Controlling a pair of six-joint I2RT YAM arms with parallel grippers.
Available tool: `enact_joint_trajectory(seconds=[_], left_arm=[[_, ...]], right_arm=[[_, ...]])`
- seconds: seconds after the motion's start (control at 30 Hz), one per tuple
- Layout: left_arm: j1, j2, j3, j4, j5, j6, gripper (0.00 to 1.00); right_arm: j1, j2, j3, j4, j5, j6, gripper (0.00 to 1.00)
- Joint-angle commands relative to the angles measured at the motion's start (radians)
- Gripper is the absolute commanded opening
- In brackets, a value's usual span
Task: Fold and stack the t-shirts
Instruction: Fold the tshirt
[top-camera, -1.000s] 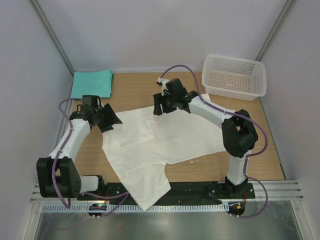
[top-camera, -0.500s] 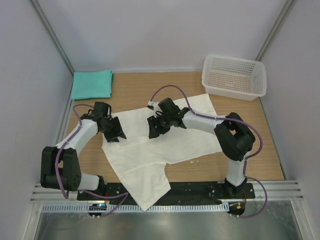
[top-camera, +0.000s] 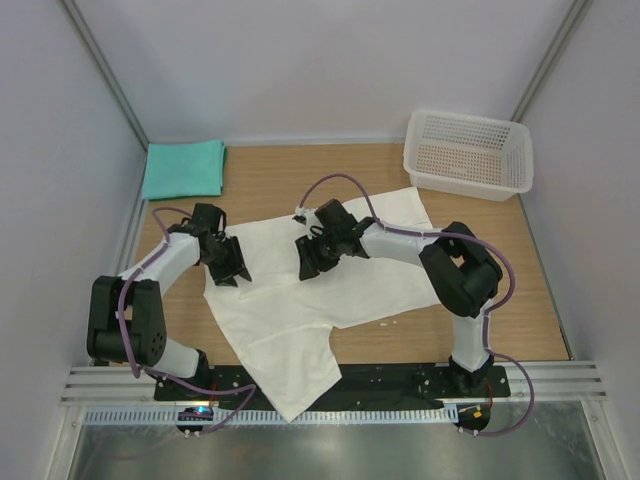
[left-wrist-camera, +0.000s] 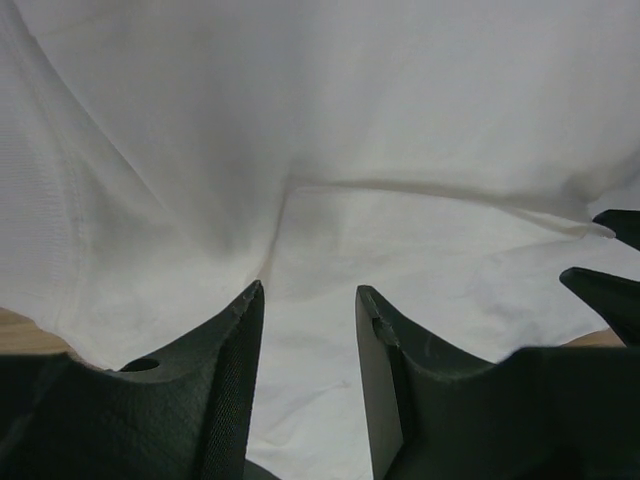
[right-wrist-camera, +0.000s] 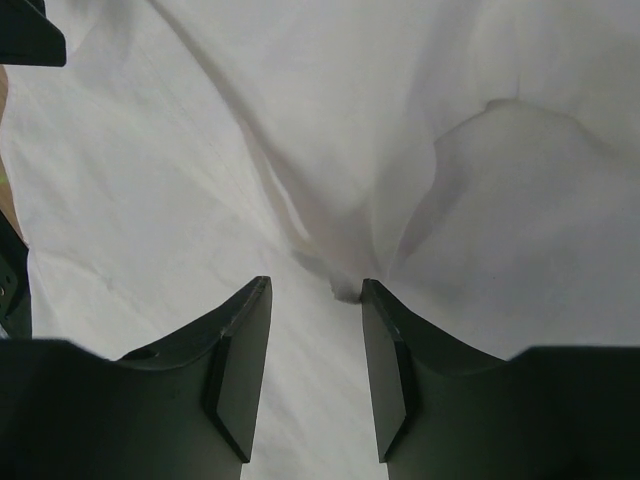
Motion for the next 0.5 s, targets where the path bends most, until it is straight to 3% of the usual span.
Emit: enact_joint_trajectory(seconds=[0.0, 0.23, 0.47], left_arm=[[-0.003, -0.025, 0.034, 0.011, -0.026, 0.019, 0.44], [-0.003, 0.024, 0.053, 0.008, -0.02, 0.034, 0.48], [-0.003, 0.093, 0.1, 0.035, -0.009, 0.037, 0.42]], right_arm=[[0.0, 0.01, 0.036, 0.045, -0.031, 0.001, 0.47], [0.0, 0.0, 0.042, 0.025, -0.008, -0.002, 0.36], [0.0, 0.003, 0.033, 0.025, -0.017, -0.001, 0.28]])
